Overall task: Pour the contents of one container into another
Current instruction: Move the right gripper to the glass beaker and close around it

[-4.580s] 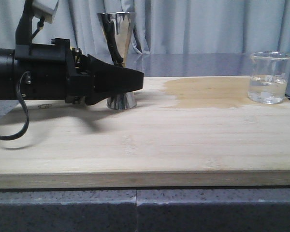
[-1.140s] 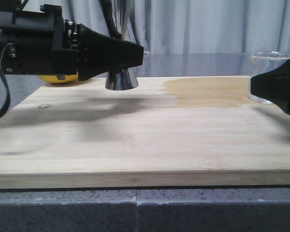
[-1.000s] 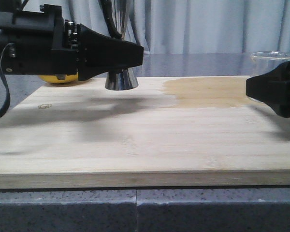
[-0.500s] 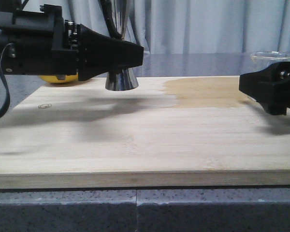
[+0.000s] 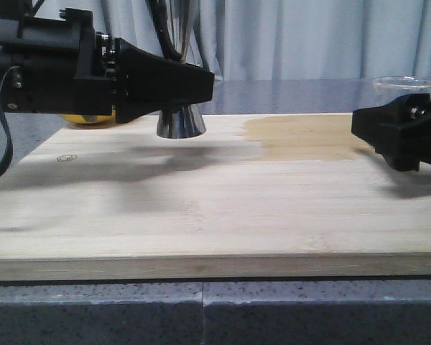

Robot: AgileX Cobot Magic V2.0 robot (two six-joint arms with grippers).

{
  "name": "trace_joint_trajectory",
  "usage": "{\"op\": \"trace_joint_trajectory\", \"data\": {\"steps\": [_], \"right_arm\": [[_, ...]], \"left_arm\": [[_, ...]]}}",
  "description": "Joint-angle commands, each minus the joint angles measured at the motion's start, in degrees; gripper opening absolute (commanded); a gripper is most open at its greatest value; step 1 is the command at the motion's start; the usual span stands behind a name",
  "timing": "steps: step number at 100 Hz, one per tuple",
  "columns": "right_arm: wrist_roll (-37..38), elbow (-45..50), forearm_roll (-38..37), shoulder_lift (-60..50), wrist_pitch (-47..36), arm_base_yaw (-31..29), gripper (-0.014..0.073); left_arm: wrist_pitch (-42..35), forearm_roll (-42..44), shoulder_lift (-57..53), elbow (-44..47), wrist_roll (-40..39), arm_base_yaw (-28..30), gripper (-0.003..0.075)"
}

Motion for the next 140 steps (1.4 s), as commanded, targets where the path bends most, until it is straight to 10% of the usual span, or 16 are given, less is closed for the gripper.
{"op": "trace_joint_trajectory", "data": {"steps": [1,140], "right_arm": [[-0.27,-1.23,-0.47,-1.01,-7.42,-0.84,0.0479],[-0.27,-3.39,-0.42,-0.71,-7.30,-1.63,0.0447]], "left_arm": [[-12.42,-2.50,-2.85,-1.10,-0.42,-0.48,-0.0001],[-12.42,-2.28,-2.85,-1.10,-0.64,-0.48,-0.0001]]}}
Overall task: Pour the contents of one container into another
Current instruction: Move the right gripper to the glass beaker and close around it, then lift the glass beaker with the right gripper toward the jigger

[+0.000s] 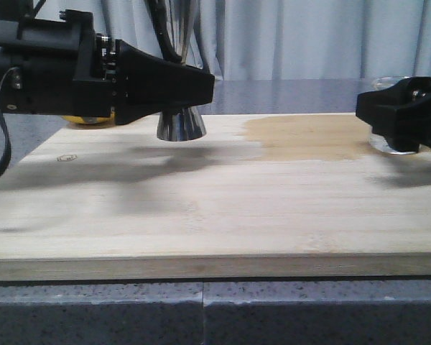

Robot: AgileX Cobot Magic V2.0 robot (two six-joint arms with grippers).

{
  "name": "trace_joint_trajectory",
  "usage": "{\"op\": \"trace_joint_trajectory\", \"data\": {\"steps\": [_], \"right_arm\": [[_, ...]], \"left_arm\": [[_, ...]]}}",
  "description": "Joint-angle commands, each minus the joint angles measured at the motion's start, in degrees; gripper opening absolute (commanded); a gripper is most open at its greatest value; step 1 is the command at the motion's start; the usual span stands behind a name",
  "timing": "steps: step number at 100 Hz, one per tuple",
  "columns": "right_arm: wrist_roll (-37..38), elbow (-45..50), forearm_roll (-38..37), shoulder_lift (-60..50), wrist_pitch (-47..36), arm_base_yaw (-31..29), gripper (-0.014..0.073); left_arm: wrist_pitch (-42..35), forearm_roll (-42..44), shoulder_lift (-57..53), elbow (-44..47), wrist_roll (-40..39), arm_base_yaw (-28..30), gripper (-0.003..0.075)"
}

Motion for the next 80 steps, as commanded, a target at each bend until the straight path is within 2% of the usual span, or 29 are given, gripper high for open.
{"op": "trace_joint_trajectory", "data": {"steps": [1,43,63,80], "right_arm": [[-0.27,-1.20,-0.42,-1.09,-7.10,-0.37,0.0447],[-0.27,-1.20,-0.72,-1.09,-6.60,-0.37,0.0443],[-0.27,-1.20,-0.81,-1.09,-6.48,-0.37,0.0324],[-0.27,-1.20,-0.81,-1.09,-6.48,-0.37,0.0294]], "left_arm": [[-12.42,-2.77,-2.85,-1.10,-0.47,-0.48,-0.0001],[-12.42,-2.77,-2.85,-1.10,-0.47,-0.48,-0.0001],[-12.42,-2.77,-2.85,-1.10,-0.47,-0.48,-0.0001],[-12.42,-2.77,-2.85,-1.10,-0.47,-0.48,-0.0001]]}}
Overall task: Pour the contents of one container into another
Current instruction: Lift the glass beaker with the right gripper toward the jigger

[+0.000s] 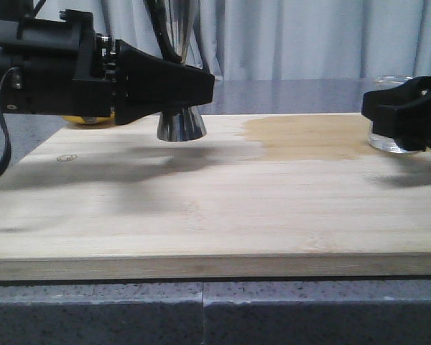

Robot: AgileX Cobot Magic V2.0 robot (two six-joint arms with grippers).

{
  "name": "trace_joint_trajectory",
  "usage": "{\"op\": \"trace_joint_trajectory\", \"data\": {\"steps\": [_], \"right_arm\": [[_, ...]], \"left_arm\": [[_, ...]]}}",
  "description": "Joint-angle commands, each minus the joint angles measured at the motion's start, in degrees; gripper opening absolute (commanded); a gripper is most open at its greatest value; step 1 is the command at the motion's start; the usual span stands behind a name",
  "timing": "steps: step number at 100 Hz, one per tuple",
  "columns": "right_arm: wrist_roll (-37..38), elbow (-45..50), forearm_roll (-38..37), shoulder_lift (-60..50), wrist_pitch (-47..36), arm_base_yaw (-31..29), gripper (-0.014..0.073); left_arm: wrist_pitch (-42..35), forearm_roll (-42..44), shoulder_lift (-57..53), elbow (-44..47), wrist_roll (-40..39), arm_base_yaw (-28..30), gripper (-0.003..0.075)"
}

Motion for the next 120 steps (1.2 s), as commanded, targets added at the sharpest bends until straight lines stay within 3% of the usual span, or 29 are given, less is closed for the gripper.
{"op": "trace_joint_trajectory", "data": {"steps": [1,31,58,120], "right_arm": [[-0.27,-1.20,-0.66,-1.09,-6.48,-0.37,0.0293],[-0.27,-1.20,-0.66,-1.09,-6.48,-0.37,0.0286],[-0.27,-1.20,-1.30,-1.09,-6.84,-0.37,0.0172],[-0.27,-3.40,-7.62,-1.56,-6.34,-0.24,0.0172]], "left_arm": [[-12.42,-2.77,-2.85,-1.10,-0.37,-0.48,-0.0001],[-12.42,-2.77,-2.85,-1.10,-0.37,-0.48,-0.0001],[-12.42,-2.77,-2.85,-1.10,-0.37,-0.48,-0.0001],[-12.42,-2.33,-2.85,-1.10,-1.16,-0.48,-0.0001]]}}
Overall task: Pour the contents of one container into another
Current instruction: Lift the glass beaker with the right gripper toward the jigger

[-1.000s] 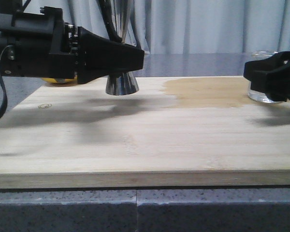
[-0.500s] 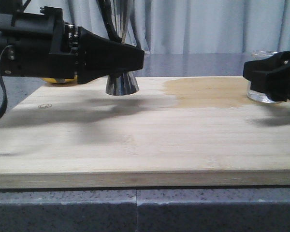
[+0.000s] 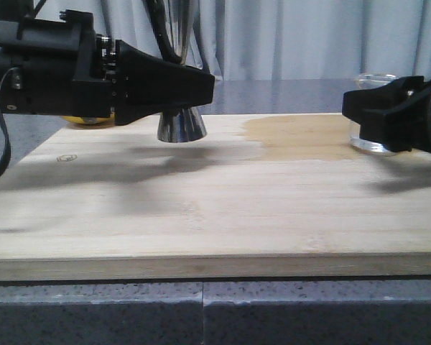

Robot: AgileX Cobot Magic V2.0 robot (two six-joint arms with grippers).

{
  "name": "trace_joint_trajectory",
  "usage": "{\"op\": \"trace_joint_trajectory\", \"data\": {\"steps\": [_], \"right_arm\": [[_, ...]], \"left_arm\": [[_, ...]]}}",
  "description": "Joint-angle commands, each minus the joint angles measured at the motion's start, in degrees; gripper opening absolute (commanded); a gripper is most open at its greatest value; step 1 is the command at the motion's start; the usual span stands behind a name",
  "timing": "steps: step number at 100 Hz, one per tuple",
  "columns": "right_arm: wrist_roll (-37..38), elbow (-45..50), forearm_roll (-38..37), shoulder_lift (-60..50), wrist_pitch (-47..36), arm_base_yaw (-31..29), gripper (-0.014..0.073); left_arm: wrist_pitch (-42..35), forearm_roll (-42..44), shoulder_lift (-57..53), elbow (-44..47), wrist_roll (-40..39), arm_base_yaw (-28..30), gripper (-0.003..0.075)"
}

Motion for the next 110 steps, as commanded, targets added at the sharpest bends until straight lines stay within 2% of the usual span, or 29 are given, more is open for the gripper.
{"op": "trace_joint_trajectory", "data": {"steps": [1,37,57,77,110], "right_arm": [[-0.27,-2.54,-1.49,-1.56,-6.34,-0.24,0.0172],[-0.27,-11.69,-7.61,-6.06,6.90,-0.24,0.0172],[-0.16,-18.08,-11.35,-9.97,18.52,-0.11,0.0172],[4.30,-23.01,-17.17,-12.77,26.25,0.10,0.0172],[4.30,-31.05,-20.90,-14.44,37.42,6.20,0.0172]], "left_arm": [[-12.42,-2.45,-2.85,-1.10,-1.13,-0.48,-0.0001],[-12.42,-2.06,-2.85,-1.10,-1.34,-0.48,-0.0001],[-12.29,-2.06,-2.85,-1.10,-1.34,-0.48,-0.0001],[-12.29,-1.96,-2.85,-1.10,-1.34,-0.48,-0.0001],[-12.21,-1.21,-2.85,-1.10,-1.34,-0.48,-0.0001]]}}
